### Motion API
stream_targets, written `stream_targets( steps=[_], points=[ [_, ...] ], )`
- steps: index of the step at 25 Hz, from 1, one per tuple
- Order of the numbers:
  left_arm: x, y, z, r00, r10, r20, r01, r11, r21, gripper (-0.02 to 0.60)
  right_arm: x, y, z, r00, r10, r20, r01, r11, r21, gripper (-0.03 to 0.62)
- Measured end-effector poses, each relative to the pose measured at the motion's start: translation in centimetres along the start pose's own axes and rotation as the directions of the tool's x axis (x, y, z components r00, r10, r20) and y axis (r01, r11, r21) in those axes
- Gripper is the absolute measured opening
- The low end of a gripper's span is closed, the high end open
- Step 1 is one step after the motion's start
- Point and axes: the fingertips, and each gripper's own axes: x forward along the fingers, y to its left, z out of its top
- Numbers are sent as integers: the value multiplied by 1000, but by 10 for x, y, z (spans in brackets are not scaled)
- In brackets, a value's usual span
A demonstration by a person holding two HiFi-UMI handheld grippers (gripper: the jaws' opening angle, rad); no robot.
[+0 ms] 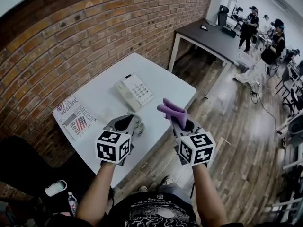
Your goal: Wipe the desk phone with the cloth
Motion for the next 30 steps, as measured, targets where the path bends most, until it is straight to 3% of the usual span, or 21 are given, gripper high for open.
stream_targets(
  steps=[8,13,20,25,30],
  points=[
    [24,25,1,997,79,7,-79,997,-27,6,54,-15,10,996,89,-2,-89,995,-42,44],
    [39,56,-3,981,192,18,-190,979,-72,6,105,-27,14,981,195,-19,-196,978,-76,44],
    [60,86,-1,929,370,3,-366,919,-146,6,182,-37,29,923,377,-74,-384,912,-140,44],
    [78,100,2,898,439,-15,-434,884,-174,6,225,-49,39,889,446,-108,-458,868,-192,44],
    [81,115,5,851,525,-32,-519,829,-209,6,263,-51,49,845,516,-140,-535,810,-240,44]
  ],
)
